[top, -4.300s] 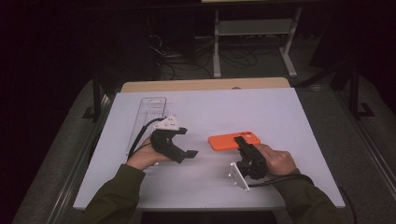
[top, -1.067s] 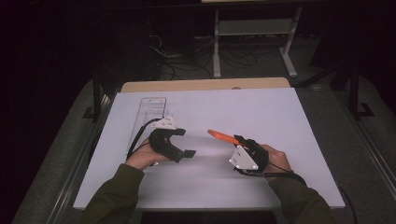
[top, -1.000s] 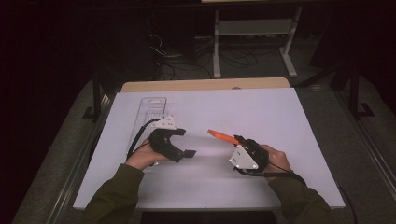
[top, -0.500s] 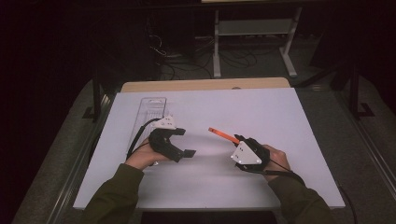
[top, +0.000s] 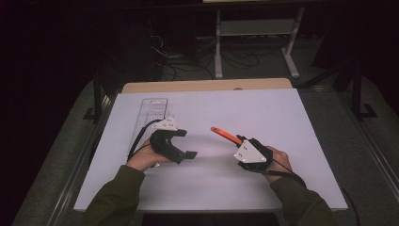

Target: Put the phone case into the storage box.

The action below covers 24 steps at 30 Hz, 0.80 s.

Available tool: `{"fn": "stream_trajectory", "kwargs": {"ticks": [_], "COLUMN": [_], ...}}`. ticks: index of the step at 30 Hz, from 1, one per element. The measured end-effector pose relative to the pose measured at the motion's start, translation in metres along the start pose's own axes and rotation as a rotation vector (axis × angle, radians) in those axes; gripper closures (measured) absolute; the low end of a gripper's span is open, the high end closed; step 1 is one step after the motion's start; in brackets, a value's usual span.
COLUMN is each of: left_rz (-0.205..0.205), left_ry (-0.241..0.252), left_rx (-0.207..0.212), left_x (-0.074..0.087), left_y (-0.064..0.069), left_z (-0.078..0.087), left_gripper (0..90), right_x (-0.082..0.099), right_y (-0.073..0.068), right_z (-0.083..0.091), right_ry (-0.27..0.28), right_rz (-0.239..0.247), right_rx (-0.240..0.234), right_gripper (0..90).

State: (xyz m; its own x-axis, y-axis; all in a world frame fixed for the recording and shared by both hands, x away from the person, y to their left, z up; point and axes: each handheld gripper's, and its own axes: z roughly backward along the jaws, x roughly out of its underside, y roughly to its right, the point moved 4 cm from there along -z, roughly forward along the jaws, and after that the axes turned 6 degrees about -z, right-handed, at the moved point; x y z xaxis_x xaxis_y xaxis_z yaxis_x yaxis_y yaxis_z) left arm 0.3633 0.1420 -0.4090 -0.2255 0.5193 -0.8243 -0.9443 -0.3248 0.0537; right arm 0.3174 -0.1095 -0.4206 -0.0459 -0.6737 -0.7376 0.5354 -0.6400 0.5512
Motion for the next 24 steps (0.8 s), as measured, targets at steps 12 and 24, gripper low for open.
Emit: {"fn": "stream_trajectory", "kwargs": {"ticks": [12, 24], "left_rz": [0.004, 0.002], "left_ry": [-0.001, 0.001], "left_rx": [-0.001, -0.002], "left_x": [0.0001, -0.0001], "left_y": [0.0003, -0.0001], "left_z": [-0.0001, 0.0001], "left_gripper": [1.5, 1.5], "right_x": [-0.0001, 0.0000], "right_y": [0.0035, 0.0083], "right_z": [-0.0004, -0.0011], "right_ry": [0.004, 0.017], "right_rz": [-0.088, -0.216], "right_rx": [-0.032, -0.072], "right_gripper": [78.6, 78.6]}}
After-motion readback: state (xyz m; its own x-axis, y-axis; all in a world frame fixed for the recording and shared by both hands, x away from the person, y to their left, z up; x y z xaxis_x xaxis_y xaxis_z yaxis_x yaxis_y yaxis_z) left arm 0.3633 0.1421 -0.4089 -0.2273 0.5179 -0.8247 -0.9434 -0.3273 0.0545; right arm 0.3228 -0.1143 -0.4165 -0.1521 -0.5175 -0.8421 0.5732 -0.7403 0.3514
